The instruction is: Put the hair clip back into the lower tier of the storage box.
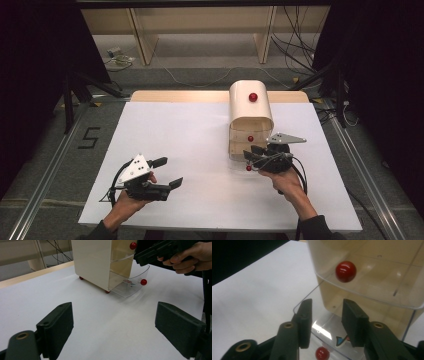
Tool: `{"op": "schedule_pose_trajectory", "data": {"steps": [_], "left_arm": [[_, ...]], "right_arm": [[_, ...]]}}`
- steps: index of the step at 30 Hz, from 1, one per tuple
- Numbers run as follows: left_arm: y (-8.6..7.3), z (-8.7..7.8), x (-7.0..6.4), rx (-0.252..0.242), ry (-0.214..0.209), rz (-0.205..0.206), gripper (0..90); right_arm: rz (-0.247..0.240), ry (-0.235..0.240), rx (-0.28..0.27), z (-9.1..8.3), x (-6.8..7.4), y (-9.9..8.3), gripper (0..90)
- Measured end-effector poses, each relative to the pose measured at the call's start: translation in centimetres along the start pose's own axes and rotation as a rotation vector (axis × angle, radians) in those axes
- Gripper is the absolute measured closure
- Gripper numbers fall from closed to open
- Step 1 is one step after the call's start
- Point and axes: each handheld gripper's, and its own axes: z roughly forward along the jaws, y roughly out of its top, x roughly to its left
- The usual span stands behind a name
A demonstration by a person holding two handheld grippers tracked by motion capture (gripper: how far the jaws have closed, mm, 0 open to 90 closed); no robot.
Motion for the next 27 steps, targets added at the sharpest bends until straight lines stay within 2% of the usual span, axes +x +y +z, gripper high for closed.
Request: {"op": "schedule_pose_trajectory", "data": {"steps": [3,7,17,27], "left_arm": [[0.0,0.0,0.0,0.002,0.0,0.004,14.8],[0.0,0.0,0.0,0.001,0.002,0.001,14.7],[0.0,-0.1,0.0,-0.003,-0.002,-0.001,14.8],[0.0,0.0,-0.1,-0.001,-0.001,0.001,14.8]], "right_arm": [[0.003,0.007,0.006,-0.2,0.2,0.1,50.2],[0.012,0.03,0.007,-0.2,0.3,0.1,45.9],[0.001,0.057,-0.008,-0.4,1.2,0.0,42.1],[0.034,0.045,-0.027,-0.7,1.3,-0.2,38.6]]}}
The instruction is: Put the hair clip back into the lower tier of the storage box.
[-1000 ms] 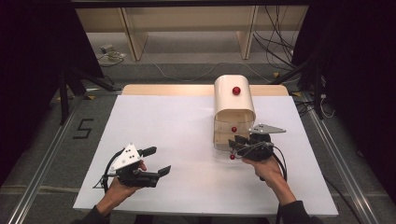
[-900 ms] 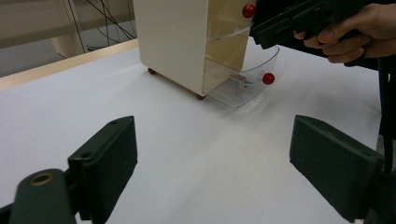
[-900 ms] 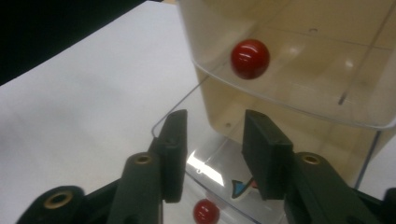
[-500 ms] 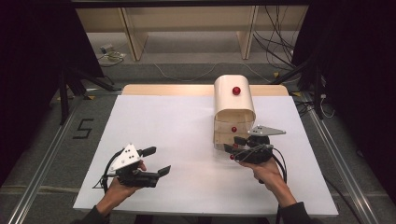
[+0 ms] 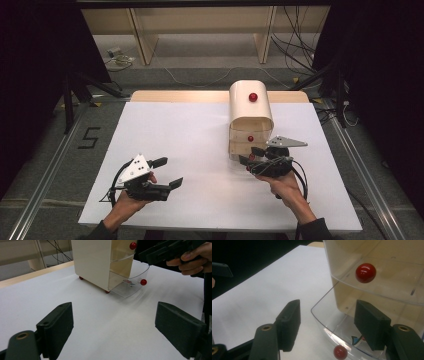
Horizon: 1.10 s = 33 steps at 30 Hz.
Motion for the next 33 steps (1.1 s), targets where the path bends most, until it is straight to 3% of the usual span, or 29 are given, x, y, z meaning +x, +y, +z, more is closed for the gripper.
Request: {"op": "schedule_pose_trajectory", "data": {"steps": [20,33], "left_arm": [[0.0,0.0,0.0,-0.003,0.001,-0.006,14.8],[0.0,0.0,0.0,-0.002,0.002,-0.007,14.8]], "right_arm": [[0.016,0.02,-0.044,-0.1,0.7,-0.4,35.8],[0.022,0.021,-0.036,-0.3,1.4,-1.0,32.1]]}}
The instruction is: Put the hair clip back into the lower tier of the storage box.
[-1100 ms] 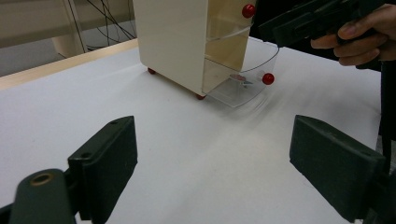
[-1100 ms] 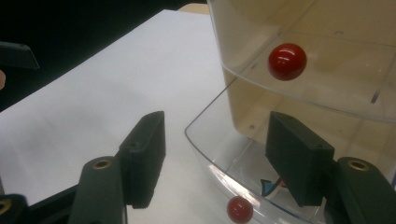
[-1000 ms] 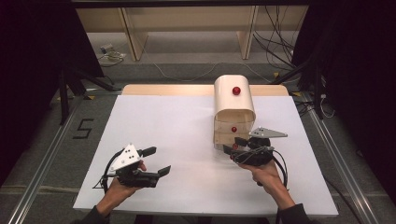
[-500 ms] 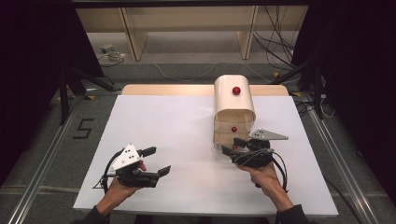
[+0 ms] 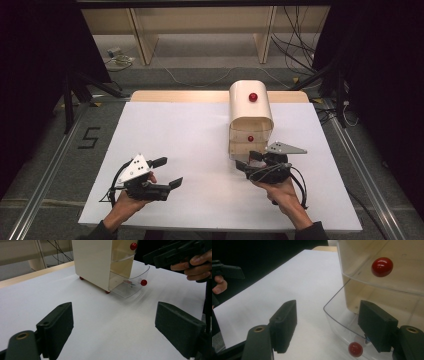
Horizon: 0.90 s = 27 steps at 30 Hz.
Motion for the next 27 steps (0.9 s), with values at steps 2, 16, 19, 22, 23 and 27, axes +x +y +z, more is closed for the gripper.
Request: {"op": "schedule_pose_trajectory", "data": {"steps": [2,16,19,22,23,27], "left_arm": [[0.0,0.0,0.0,0.0,0.0,-0.001,14.8],[0.0,0.2,0.0,0.001,-0.001,-0.002,14.8],[0.0,0.2,0.1,0.003,0.002,-0.001,14.7],[0.0,0.2,0.0,0.003,0.003,0.0,14.8],[0.0,0.2,0.0,0.003,0.003,0.0,14.8],[0.0,0.2,0.0,0.002,0.004,0.0,14.8]], "right_arm": [[-0.005,-0.003,0.003,-0.1,0.1,-0.1,31.9],[-0.01,-0.01,0.008,-0.3,0.4,-1.0,32.3],[-0.006,-0.004,0.002,-0.4,0.4,-1.2,32.7],[-0.003,-0.003,0.001,-0.5,0.5,-1.4,33.0],[0.002,-0.003,0.005,-0.5,0.5,-1.5,33.0],[0.0,0.0,0.012,-0.4,0.5,-1.9,33.1]]}}
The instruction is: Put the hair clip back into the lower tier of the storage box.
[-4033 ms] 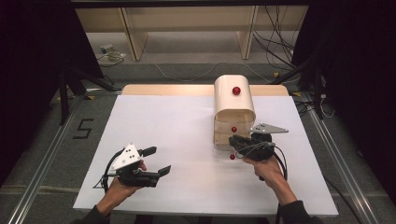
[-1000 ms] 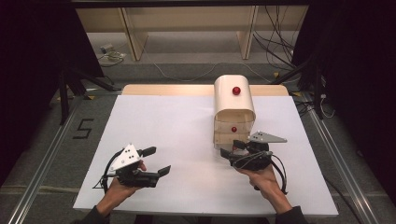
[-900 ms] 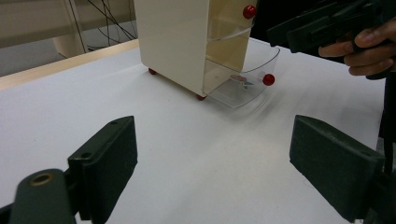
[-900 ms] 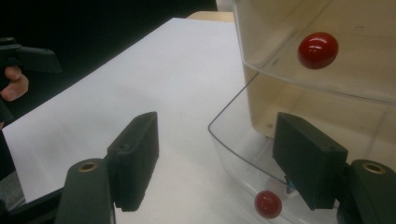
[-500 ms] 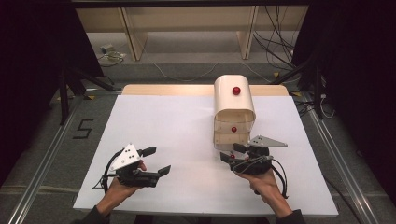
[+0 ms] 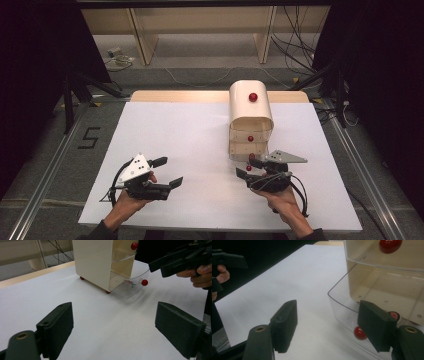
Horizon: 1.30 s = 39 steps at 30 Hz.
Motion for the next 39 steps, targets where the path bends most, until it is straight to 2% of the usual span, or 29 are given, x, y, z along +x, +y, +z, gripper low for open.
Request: {"op": "schedule_pose_trajectory", "data": {"steps": [11,22,28,39], "left_arm": [[0.0,0.3,0.1,0.006,-0.001,0.0,14.7],[0.0,0.2,0.0,0.001,0.002,-0.006,14.8],[0.0,0.2,0.0,0.005,-0.001,-0.004,14.8],[0.0,0.3,0.0,0.008,-0.003,-0.002,14.8]], "right_arm": [[-0.004,0.018,0.019,0.0,0.0,-0.8,27.1],[0.002,0.013,0.061,-0.1,-0.1,-1.5,24.2],[-0.009,0.003,0.075,-0.1,0.0,-1.8,24.2],[0.007,-0.03,0.112,-0.2,-0.5,-2.3,24.6]]}}
